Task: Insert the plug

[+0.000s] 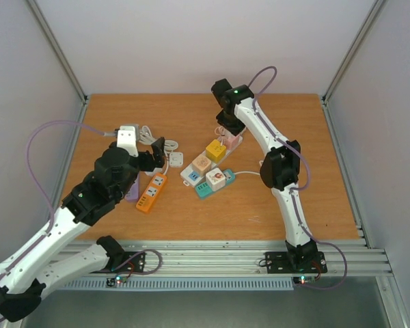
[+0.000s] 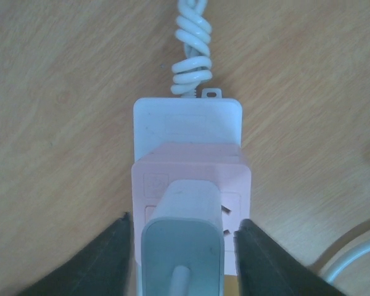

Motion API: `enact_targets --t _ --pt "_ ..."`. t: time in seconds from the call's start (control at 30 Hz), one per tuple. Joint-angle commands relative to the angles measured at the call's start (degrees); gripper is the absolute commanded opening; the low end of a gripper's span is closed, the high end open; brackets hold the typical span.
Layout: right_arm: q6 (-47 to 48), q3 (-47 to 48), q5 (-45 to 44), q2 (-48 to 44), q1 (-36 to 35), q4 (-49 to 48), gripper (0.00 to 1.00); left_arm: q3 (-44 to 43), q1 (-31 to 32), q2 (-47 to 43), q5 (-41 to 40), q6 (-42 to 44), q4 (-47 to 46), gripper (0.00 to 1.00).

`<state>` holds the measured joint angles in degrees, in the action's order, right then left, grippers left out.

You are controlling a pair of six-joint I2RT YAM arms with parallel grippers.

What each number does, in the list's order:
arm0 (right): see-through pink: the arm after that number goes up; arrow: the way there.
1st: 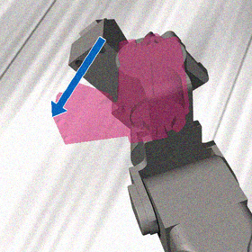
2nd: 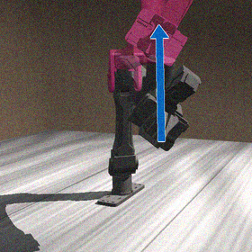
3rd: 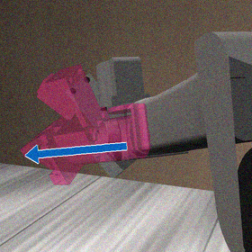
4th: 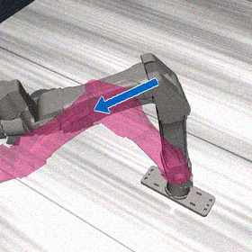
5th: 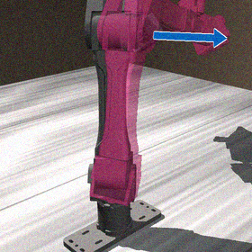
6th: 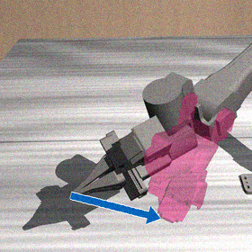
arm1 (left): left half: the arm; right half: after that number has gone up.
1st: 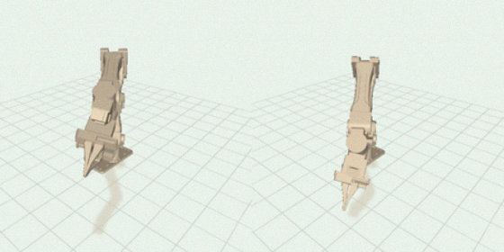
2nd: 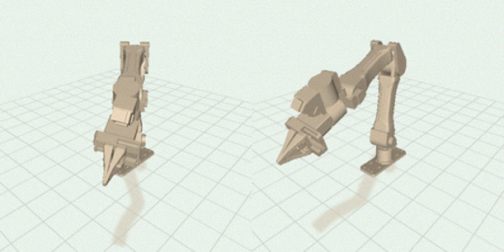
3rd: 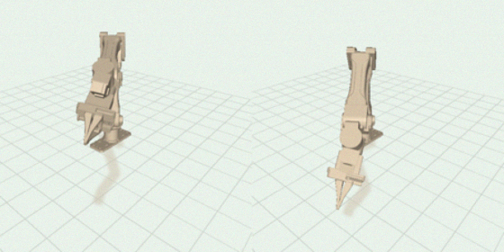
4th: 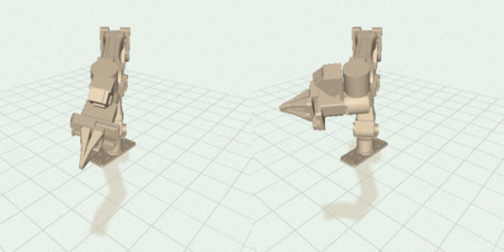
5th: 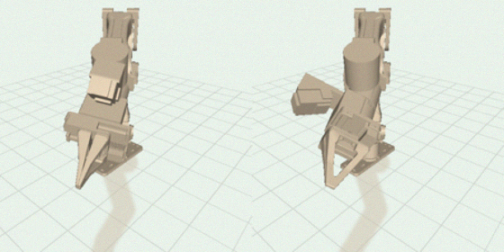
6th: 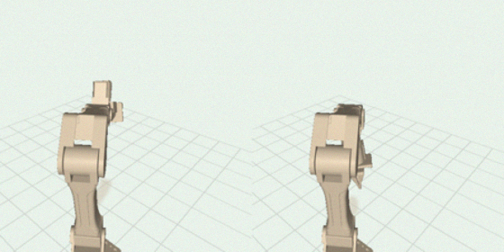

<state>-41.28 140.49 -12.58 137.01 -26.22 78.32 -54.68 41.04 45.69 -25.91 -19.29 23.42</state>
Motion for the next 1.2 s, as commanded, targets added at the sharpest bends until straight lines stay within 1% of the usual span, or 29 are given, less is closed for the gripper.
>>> enact_targets --t 0.0,0.07,0.1,0.17,0.23,0.3,0.4,0.43,0.47,0.5,0.57,0.67,0.8,0.87,0.93,1.0,1.07,1.17 --pt "5.18 -1.62 -0.17 -4.06 0.9 -2.45 0.57 -1.61 -1.09 2.5 0.81 0.13 -0.27 1.0" --pt "6.38 -1.81 -0.44 -7.73 0.9 -2.43 0.76 -2.63 -2.34 4.14 1.76 -0.21 1.32 0.99" --pt "7.25 -2.06 -0.51 -9.1 0.95 -2.55 0.83 -3.38 -3.16 5.16 2.22 -0.29 2.62 0.99" --pt "8.74 -2.98 -0.64 -11.92 0.91 -2.63 0.88 -4.46 -5.39 6.94 4.33 -1.0 4.46 0.99" --pt "10.35 -5.24 -1.22 -14.92 0.92 -3.25 0.9 -5.01 -7.8 8.83 7.35 -1.76 5.46 0.99" --pt "12.58 -9.43 -1.79 -18.66 0.91 -4.83 0.91 -5.26 -9.91 11.08 9.55 -3.0 6.19 0.99" --pt "17.41 -21.8 -0.6 -26.57 0.91 -11.08 0.89 -5.1 -13.53 14.8 12.1 -5.77 7.62 0.99" --pt "20.36 -26.98 0.9 -29.62 0.91 -14.9 0.88 -4.97 -14.81 16.28 13.14 -6.82 7.99 0.99" --pt "22.03 -32.4 2.24 -33.42 0.9 -18.64 0.88 -4.82 -15.97 17.72 14.14 -7.47 8.29 0.96" --pt "23.54 -37.91 4.35 -37.13 0.9 -24.22 0.87 -4.78 -16.88 19.26 14.37 -8.47 8.68 0.93" --pt "26.95 -47.74 8.88 -43.93 0.9 -31.54 0.87 -4.36 -18.44 22.41 13.67 -9.57 9.27 0.92" --pt "30.37 -57.36 17.18 -51.3 0.83 -38.03 0.87 -2.98 -20.91 27.2 16.34 -11.69 8.41 0.91" --pt "32.76 -64.12 23.6 -56.41 0.47 -39.99 0.86 -1.12 -23.08 32.06 18.69 -12.58 5.68 0.92" --pt "32.92 -67.19 25.58 -57.71 0.25 -40.57 0.86 -0.97 -24.23 34.75 18.44 -13.89 5.57 0.94" --pt "32.22 -69.57 26.99 -58.64 0.05 -41.46 0.86 -1.08 -25.52 37.54 18.3 -16.98 6.68 0.95" --pt "31.1 -71.42 27.99 -59.1 -0.1 -42.06 0.85 -1.09 -26.5 40.16 19.88 -21.99 6.38 0.94" --pt "30.52 -72.66 28.6 -59.41 -0.34 -42.56 0.85 -0.38 -26.85 42.28 22.99 -24.65 3.6 0.92" --pt "30.29 -73.45 28.76 -59.72 -0.73 -42.52 0.84 0.51 -26.87 44.63 25.11 -28.06 -0.07 0.87"
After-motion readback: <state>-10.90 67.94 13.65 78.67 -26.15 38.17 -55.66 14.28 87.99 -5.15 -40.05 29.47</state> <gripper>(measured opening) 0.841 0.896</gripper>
